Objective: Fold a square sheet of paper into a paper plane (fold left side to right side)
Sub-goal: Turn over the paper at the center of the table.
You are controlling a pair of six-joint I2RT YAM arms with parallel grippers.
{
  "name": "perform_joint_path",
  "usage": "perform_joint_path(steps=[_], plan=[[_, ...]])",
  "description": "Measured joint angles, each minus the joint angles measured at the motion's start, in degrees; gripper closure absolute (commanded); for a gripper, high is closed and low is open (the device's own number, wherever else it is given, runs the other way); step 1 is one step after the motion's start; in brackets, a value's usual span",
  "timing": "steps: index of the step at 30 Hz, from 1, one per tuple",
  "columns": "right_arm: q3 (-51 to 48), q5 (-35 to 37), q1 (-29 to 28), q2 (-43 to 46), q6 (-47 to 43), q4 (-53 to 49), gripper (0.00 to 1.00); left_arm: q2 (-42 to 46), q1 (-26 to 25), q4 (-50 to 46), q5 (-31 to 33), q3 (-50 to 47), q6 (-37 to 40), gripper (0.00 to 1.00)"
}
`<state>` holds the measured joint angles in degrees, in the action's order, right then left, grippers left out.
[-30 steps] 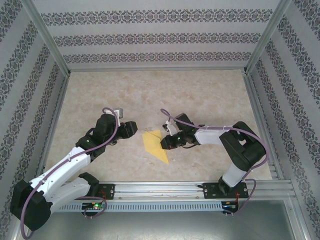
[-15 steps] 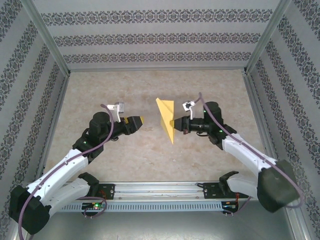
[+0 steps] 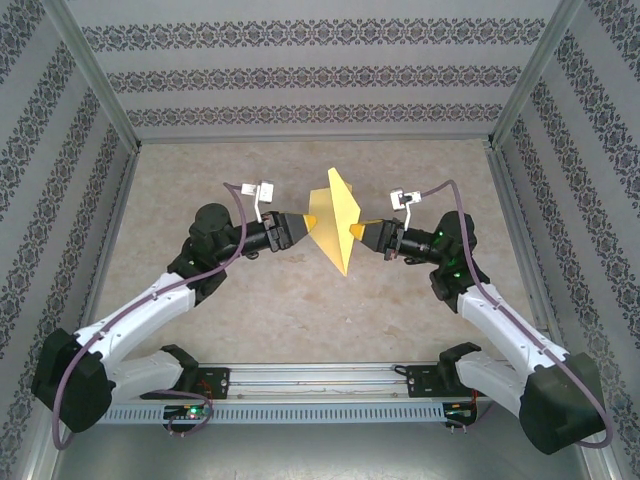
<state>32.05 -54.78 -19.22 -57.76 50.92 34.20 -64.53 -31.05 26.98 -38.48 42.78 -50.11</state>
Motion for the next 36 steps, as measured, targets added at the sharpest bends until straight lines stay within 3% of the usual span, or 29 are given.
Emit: perform_joint_path(steps=[10, 25, 32, 36], plan=[[0.0, -0.2, -3.19, -1.86, 2.84, 3.8, 1.0, -3.85, -1.9, 0.96, -1.62, 1.77, -0.09, 0.45], [0.0, -0.11, -4.68, -3.17, 3.21, 5.09, 1.0, -6.12, -2.4, 2.21, -1.68, 2.27, -1.18, 0.81], [0.0, 0.66, -4.63, -3.17, 3.41, 5.03, 0.93, -6.1, -2.62, 2.25, -0.52, 2.25, -1.38, 0.95], [-0.02, 1.01, -4.11, -2.84, 4.02, 4.28, 0.81, -5.84, -2.64, 2.27, -0.09, 2.23, -1.4, 0.96]])
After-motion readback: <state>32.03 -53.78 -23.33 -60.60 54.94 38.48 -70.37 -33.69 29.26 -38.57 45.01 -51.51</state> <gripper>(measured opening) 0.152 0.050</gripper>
